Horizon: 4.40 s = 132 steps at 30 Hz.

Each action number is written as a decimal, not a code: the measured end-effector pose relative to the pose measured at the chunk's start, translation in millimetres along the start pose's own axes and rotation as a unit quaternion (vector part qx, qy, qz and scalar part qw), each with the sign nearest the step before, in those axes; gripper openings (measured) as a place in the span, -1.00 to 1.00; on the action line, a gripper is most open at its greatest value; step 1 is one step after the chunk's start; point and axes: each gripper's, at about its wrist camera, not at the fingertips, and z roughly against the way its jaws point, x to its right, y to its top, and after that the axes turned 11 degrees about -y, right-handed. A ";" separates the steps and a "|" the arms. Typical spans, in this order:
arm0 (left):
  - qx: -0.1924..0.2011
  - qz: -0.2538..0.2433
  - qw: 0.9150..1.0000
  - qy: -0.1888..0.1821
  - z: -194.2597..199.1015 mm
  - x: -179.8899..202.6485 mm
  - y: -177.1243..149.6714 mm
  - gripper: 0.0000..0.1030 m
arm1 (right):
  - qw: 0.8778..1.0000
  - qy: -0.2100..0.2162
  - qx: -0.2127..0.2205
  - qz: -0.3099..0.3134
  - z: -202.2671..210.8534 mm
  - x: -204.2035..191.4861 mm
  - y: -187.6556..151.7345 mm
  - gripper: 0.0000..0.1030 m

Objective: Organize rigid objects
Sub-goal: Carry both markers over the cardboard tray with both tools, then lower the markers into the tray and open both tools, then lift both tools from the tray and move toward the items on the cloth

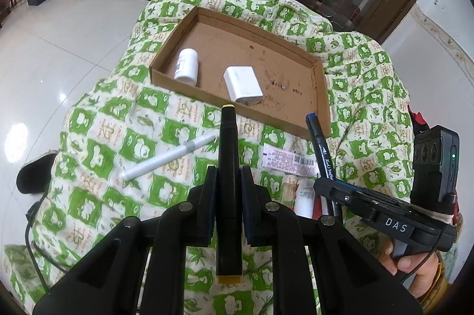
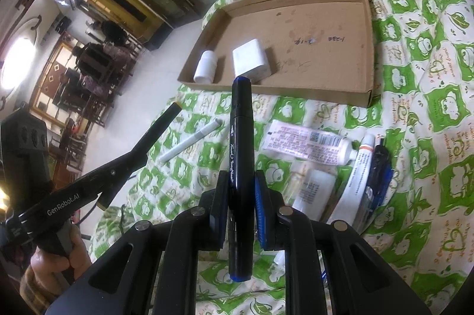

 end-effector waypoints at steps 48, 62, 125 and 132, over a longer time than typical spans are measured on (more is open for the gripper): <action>-0.049 0.010 0.994 0.098 -174.7 -63.6 165.8 -0.76 | 0.995 -0.088 -0.019 -0.042 -96.4 34.4 142.4 -0.71; -0.042 0.003 0.999 0.025 -82.3 -55.1 108.7 0.11 | 0.996 -0.054 0.057 -0.047 -38.4 38.2 122.6 0.19; 0.030 0.085 0.996 -0.013 -8.0 -75.9 -24.5 0.12 | 0.997 0.005 -0.060 -0.047 -42.3 27.2 7.1 0.48; 0.026 0.085 0.996 -0.010 -9.3 -75.3 -25.0 0.12 | 0.995 -0.005 -0.060 -0.075 -33.1 50.1 9.5 -0.03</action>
